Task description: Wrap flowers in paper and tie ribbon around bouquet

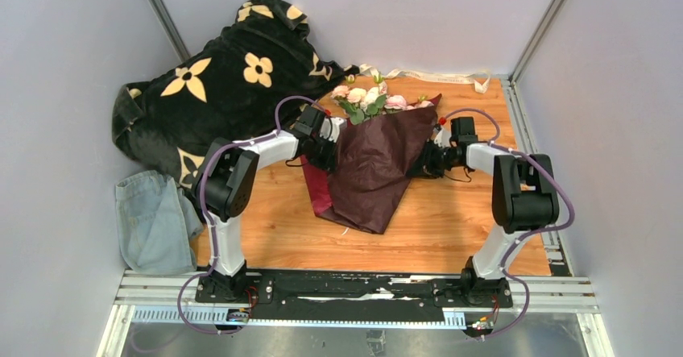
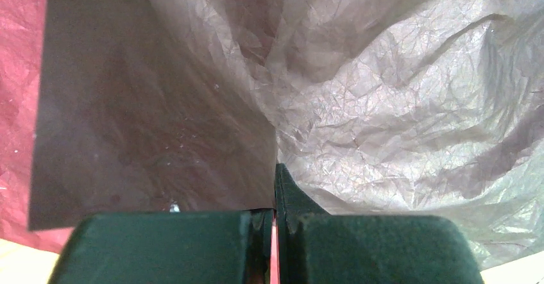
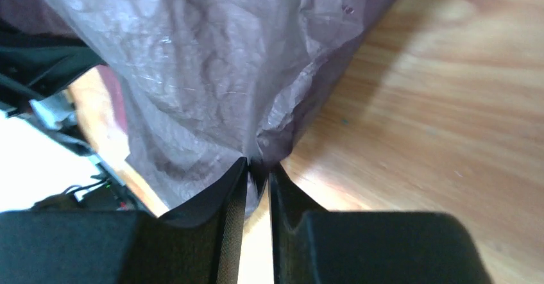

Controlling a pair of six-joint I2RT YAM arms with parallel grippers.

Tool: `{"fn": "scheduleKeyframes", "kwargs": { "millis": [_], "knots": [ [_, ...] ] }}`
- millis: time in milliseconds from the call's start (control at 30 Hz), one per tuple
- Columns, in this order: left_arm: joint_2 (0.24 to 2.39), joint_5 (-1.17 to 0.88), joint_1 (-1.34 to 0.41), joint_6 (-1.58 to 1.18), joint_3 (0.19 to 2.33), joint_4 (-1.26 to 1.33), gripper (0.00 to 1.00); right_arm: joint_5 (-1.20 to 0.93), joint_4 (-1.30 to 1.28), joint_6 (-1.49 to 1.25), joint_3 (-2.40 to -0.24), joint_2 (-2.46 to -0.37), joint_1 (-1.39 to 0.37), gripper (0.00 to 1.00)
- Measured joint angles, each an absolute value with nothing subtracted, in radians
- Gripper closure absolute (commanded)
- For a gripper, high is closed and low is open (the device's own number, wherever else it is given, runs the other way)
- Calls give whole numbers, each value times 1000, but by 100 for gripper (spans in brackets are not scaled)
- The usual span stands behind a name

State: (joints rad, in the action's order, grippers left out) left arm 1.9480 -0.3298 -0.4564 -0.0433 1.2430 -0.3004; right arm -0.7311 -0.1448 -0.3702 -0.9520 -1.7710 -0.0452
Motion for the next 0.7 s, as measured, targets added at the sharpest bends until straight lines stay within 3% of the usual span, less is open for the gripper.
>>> {"fn": "scheduleKeyframes", "kwargs": {
  "millis": [167,300,367,400,500,700],
  "knots": [
    [1947,-328,-461,-43,1245,-310,100,-518,-305,-318,-959,-1700,-61,72],
    [1944,-322,-460,-44,1243,-313,100,-130,-439,-276,-1015,-1561,-207,70],
    [1943,-319,-461,-44,1242,-314,100,13,-448,-257,-1060,-1502,-342,76],
    [1942,-318,-461,-44,1240,-313,100,54,-437,-245,-1083,-1483,-413,85],
    [1940,-315,-460,-46,1237,-313,100,-41,-329,-246,-1105,-1478,-556,100],
    [1937,-303,-461,-57,1237,-313,100,-429,-38,-371,-1084,-1742,-585,100]
  ]
}}
